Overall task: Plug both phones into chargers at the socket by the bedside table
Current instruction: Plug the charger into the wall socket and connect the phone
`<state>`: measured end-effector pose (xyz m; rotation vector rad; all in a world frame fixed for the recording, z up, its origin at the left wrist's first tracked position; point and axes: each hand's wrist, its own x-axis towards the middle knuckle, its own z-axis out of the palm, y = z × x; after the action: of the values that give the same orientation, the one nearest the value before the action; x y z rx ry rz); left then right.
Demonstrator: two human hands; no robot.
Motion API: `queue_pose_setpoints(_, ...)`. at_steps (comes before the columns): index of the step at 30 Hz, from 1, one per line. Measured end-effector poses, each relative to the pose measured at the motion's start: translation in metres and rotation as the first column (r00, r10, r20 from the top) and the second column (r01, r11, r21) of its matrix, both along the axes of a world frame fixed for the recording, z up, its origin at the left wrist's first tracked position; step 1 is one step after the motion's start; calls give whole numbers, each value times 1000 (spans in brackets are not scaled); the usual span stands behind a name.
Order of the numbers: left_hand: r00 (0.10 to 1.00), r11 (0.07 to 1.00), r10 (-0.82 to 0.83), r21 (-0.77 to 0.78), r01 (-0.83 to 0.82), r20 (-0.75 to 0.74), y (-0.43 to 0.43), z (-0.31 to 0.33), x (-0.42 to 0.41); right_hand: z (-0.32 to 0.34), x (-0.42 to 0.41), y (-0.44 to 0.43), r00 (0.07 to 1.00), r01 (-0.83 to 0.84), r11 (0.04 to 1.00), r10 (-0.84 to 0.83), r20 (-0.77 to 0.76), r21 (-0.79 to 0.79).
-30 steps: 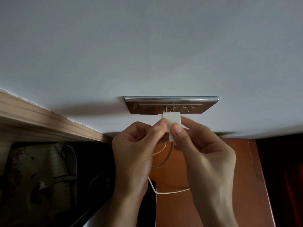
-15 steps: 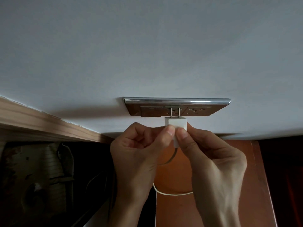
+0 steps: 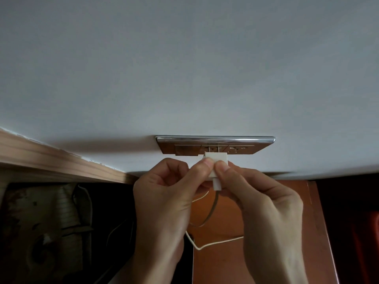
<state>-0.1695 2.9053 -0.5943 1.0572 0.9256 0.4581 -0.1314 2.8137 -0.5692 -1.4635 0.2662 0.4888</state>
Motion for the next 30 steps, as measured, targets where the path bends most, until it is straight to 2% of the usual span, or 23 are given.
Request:
queue_pose_setpoints(14, 999, 998, -14, 61, 12, 29, -3, -10, -9, -8, -9, 0, 999, 39, 999, -40, 14, 24)
queue_pose_setpoints(25, 998, 997, 51, -54, -49, 45, -3, 0, -2, -5, -7, 3, 999, 48, 999, -48, 26, -22)
queue_pose_setpoints(30, 998, 996, 66, -57, -65, 18, -4, 0, 0, -5, -7, 6, 997, 76, 996, -76, 6, -40)
